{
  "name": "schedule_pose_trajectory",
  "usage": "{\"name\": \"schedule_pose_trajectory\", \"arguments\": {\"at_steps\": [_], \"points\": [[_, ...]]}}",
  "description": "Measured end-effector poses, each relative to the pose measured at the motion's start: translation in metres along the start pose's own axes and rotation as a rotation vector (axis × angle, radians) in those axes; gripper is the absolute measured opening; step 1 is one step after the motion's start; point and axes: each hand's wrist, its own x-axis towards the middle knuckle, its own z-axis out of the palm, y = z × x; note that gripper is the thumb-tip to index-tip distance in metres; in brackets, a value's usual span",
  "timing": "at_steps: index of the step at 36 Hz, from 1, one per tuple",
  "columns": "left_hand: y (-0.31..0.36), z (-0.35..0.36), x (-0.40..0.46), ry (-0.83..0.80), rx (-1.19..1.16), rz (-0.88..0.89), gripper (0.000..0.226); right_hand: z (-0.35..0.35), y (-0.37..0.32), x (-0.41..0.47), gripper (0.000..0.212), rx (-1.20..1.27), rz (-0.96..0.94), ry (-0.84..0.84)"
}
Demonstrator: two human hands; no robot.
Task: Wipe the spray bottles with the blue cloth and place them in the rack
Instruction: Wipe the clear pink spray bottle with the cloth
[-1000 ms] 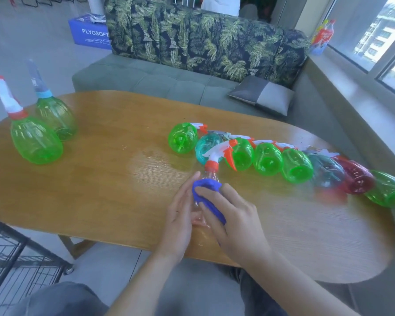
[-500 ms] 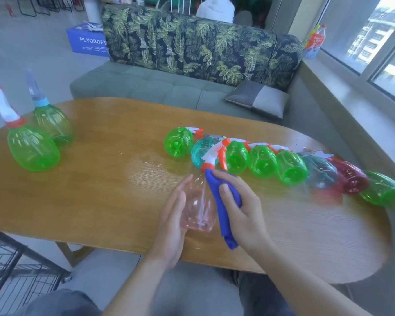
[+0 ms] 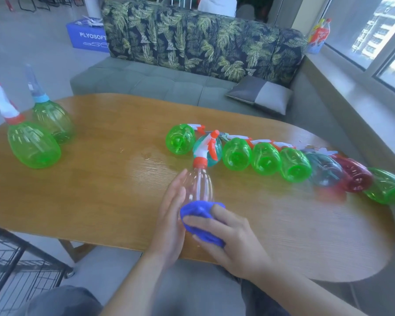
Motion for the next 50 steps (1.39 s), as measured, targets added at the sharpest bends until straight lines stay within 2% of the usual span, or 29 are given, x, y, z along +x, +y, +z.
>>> {"name": "schedule_pose_trajectory", "arguments": {"at_steps": [3, 5, 7, 9, 11, 13, 17, 23, 28, 31, 36, 41, 45, 50], "points": [[0.0, 0.001, -0.004, -0.03, 0.034, 0.019, 0.045, -0.003, -0.004, -0.008, 0.026, -0.025, -0.053, 0.003], [0.002, 0.005, -0.006, -0.056, 0.042, 0.021, 0.058, -0.006, -0.008, -0.01, 0.024, 0.012, -0.01, 0.08], [0.001, 0.005, -0.006, -0.078, 0.035, 0.02, 0.083, -0.012, -0.012, -0.006, 0.021, 0.076, 0.145, 0.198], [-0.002, 0.002, -0.004, -0.078, 0.025, 0.022, 0.09, -0.017, -0.014, 0.004, 0.02, 0.149, 0.345, 0.314], [-0.005, -0.002, -0.002, -0.055, 0.031, 0.04, 0.083, -0.018, -0.012, 0.015, 0.022, 0.283, 0.514, 0.356], [-0.008, -0.004, -0.001, -0.05, 0.031, 0.05, 0.076, -0.019, -0.009, 0.022, 0.027, 0.373, 0.607, 0.338], [-0.007, -0.003, 0.0, -0.059, -0.009, 0.048, 0.073, -0.017, -0.005, 0.024, 0.033, 0.412, 0.68, 0.291], [-0.009, -0.001, 0.003, -0.016, -0.024, 0.04, 0.07, -0.017, 0.002, 0.021, 0.046, 0.475, 0.749, 0.345], [-0.009, -0.003, 0.008, 0.0, 0.034, 0.059, 0.057, -0.021, 0.003, 0.027, 0.027, 0.563, 0.737, 0.37], [-0.009, -0.001, 0.008, -0.012, 0.046, 0.036, 0.05, -0.02, 0.004, 0.024, 0.026, 0.556, 0.747, 0.351], [-0.007, 0.003, 0.002, -0.025, 0.113, 0.075, 0.052, -0.007, -0.001, 0.014, 0.034, 0.335, 0.672, 0.323], [-0.008, 0.002, 0.0, -0.023, 0.113, 0.07, 0.049, -0.011, 0.003, 0.015, 0.033, 0.231, 0.643, 0.274], [-0.01, 0.002, 0.0, 0.006, 0.104, 0.081, 0.044, -0.024, 0.009, 0.024, 0.033, 0.09, 0.516, 0.291], [-0.012, 0.002, 0.002, 0.016, 0.133, 0.096, 0.044, -0.034, 0.018, 0.043, 0.039, -0.193, 0.4, 0.139]]}}
